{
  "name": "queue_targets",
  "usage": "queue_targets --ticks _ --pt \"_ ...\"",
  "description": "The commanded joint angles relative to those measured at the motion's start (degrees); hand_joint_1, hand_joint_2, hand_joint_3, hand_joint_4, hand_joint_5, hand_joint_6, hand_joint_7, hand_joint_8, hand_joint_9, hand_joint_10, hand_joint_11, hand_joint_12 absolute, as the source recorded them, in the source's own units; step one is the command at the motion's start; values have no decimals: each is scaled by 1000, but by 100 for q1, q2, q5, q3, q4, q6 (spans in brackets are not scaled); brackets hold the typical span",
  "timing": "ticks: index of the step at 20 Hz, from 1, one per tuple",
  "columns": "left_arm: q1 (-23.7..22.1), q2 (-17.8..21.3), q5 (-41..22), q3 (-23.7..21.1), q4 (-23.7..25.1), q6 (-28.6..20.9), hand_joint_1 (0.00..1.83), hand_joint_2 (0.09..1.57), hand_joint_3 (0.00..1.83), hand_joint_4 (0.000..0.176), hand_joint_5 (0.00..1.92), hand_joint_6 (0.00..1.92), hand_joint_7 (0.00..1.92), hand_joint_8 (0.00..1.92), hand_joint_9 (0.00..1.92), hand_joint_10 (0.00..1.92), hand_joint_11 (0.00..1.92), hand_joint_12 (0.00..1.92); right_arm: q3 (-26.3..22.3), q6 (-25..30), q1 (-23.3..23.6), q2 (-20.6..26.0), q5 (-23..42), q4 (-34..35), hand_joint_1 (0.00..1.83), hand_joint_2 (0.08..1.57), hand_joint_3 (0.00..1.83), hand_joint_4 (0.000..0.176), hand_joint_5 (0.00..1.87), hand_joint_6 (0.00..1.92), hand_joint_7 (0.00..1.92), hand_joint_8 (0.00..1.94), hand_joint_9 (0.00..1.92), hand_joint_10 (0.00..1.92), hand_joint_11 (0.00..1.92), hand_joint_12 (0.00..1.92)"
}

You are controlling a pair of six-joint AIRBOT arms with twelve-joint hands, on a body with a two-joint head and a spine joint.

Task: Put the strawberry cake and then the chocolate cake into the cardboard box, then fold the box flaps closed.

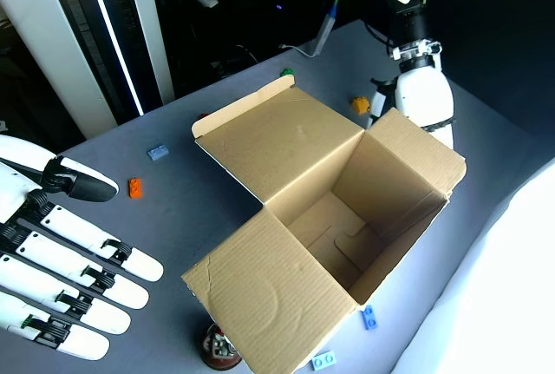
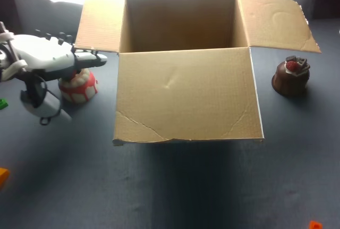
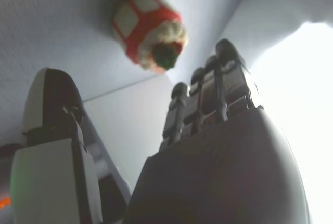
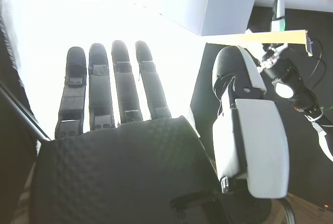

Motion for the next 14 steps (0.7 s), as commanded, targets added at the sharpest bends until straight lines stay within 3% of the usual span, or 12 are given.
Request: queue_targets --ticks 1,2,5,14 --pt "-17 4 406 47 11 17 1015 1020 4 76 0 0 0 0 0 0 0 227 10 11 67 62 677 39 129 1210 0 0 221 5 219 0 196 9 0 562" --pt "-5 -53 419 83 11 17 1016 1026 7 73 0 0 0 0 0 0 0 226 10 11 67 62 677 38 139 1207 0 0 229 7 221 1 205 11 0 625" --pt "-5 -198 471 233 12 17 993 1019 1 79 0 0 0 0 0 0 0 225 10 11 67 62 678 38 120 1215 2 0 222 2 199 0 187 2 0 533" --pt "180 -438 538 715 16 16 998 999 0 87 0 0 0 0 10 3 0 284 10 12 73 64 708 38 150 1210 0 0 234 8 235 6 219 11 0 576"
